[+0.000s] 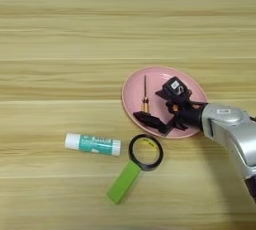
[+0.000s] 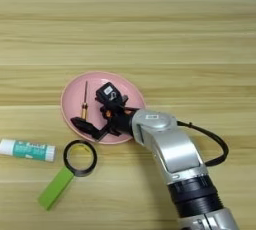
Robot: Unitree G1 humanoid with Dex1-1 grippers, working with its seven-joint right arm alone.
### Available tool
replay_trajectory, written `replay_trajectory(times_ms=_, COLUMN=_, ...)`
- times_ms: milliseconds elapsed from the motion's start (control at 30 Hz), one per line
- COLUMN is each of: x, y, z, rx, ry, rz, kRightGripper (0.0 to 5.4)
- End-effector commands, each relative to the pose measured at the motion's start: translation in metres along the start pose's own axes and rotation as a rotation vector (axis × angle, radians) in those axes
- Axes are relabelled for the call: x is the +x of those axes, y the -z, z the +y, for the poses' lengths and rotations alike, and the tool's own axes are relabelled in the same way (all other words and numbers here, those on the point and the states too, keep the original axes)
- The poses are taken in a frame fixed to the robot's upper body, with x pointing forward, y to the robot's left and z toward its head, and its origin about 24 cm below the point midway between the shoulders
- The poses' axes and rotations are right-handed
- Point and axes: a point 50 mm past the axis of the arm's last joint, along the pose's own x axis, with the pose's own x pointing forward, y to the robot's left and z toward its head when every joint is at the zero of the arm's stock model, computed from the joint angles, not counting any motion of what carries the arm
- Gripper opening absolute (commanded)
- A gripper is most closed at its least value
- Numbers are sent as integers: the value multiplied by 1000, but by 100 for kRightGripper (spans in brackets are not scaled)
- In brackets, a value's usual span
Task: Move the objects on the table
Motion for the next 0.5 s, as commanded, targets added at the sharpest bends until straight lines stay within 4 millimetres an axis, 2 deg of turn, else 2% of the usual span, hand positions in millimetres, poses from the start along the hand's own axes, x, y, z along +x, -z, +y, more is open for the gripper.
replay_trajectory(times_ms=33, x=-3, y=-31, z=-8, rx=-108, ry=51, rz=-89, kRightGripper=535)
replay_trajectory(times_ms=500, x=6, y=-22, z=-16, rx=-99, ry=112, rz=9, kRightGripper=535)
